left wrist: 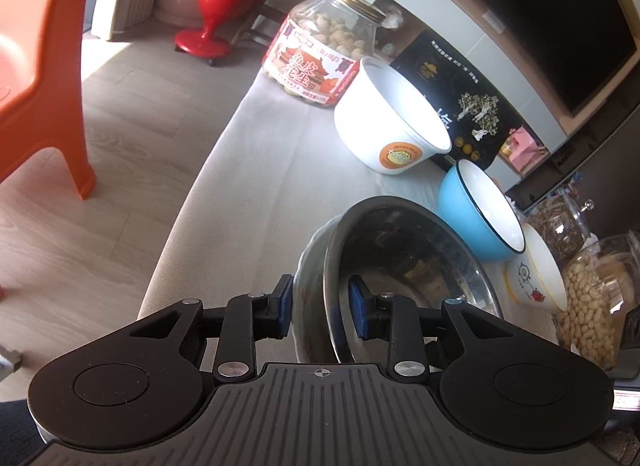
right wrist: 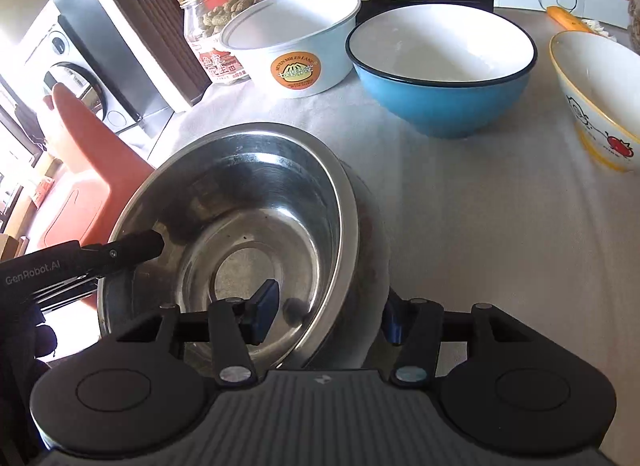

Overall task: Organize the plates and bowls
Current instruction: 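Lower the steel bowl onto the flowered plate and open the left gripper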

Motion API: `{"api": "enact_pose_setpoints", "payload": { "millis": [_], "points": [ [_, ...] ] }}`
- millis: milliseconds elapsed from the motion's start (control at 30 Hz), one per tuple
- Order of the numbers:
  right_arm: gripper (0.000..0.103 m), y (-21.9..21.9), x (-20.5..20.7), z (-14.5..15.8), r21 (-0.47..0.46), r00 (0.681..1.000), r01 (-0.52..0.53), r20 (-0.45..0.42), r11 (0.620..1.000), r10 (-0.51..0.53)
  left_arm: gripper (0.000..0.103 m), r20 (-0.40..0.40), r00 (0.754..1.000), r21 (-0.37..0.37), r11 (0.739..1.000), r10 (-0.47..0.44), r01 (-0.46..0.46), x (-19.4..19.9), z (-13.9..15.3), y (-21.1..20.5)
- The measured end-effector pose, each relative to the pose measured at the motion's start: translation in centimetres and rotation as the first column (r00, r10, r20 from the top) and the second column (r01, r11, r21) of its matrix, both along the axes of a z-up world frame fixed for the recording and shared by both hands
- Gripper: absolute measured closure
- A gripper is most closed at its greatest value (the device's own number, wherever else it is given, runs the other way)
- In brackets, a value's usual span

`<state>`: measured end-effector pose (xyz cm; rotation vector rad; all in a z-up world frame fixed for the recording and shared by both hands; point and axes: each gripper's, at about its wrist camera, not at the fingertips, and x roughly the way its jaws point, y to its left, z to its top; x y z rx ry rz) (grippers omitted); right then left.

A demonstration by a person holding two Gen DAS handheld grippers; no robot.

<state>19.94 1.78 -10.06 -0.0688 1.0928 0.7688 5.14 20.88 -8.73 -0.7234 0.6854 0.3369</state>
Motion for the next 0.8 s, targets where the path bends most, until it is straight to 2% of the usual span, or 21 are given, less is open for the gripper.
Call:
{"api": "enact_pose_setpoints", "payload": {
  "millis": [200,267,300,333,367,433,500,567,633,667,700,800],
  "points": [
    [0.05,-1.5,-1.9,0.0,0.017,0.999,-0.044,0.002,0.999,0.044,0.071,-0.034,0.999,0.023,0.999,0.035,-0.034,-1.5,0.5,-1.4],
    [0.05,-2.0,-2.0,0.2,0.028,0.998,-0.059,0.006,0.998,0.059,0.071,-0.042,0.998,0.109,0.993,0.052,-0.047,-1.4,1.4,-2.4],
    [0.05,-2.3,-2.1,0.5,0.037,0.998,-0.064,0.017,0.997,0.063,0.071,-0.044,0.997,0.176,0.983,0.065,-0.056,-1.2,2.2,-3.1],
    [0.05,-2.8,-2.0,1.1,0.052,0.997,-0.067,0.041,0.996,0.064,0.071,-0.038,0.996,0.26,0.963,0.081,-0.068,-1.1,3.5,-4.0],
    [0.049,-3.7,-2.1,2.0,0.071,0.995,-0.067,0.079,0.995,0.062,0.071,-0.016,0.996,0.309,0.948,0.086,-0.076,-1.1,4.6,-4.7],
    [0.046,-5.5,-1.8,3.9,0.1,0.986,-0.056,0.163,0.993,0.039,0.071,0.05,0.997,0.34,0.937,0.064,-0.077,-0.7,7.0,-5.8],
    [0.032,-8.2,-0.8,6.1,0.132,0.962,-0.002,0.27,0.991,-0.034,0.071,0.117,0.993,0.298,0.954,0.004,-0.039,0.4,8.7,-6.8],
    [0.027,-10.9,0.7,7.7,0.153,0.921,0.093,0.362,0.984,-0.143,0.071,0.19,0.976,0.195,0.978,-0.108,0.071,3.3,9.8,-8.4],
    [0.026,-13.6,2.6,8.4,0.155,0.87,0.212,0.421,0.965,-0.258,0.071,0.222,0.957,0.094,0.981,-0.188,0.171,7.1,9.4,-10.4],
    [0.025,-15.1,4.1,8.6,0.156,0.847,0.276,0.426,0.948,-0.317,0.071,0.219,0.952,0.051,0.977,-0.214,0.208,9.2,8.9,-11.5],
    [0.025,-16.4,5.6,8.5,0.157,0.843,0.316,0.405,0.936,-0.353,0.071,0.211,0.95,0.024,0.973,-0.231,0.231,11.1,8.6,-12.2],
    [0.025,-20.2,10.8,7.8,0.165,0.857,0.412,0.266,0.896,-0.442,0.071,0.149,0.949,-0.018,0.959,-0.277,0.283,17.8,6.3,-15.4]
  ]
}}
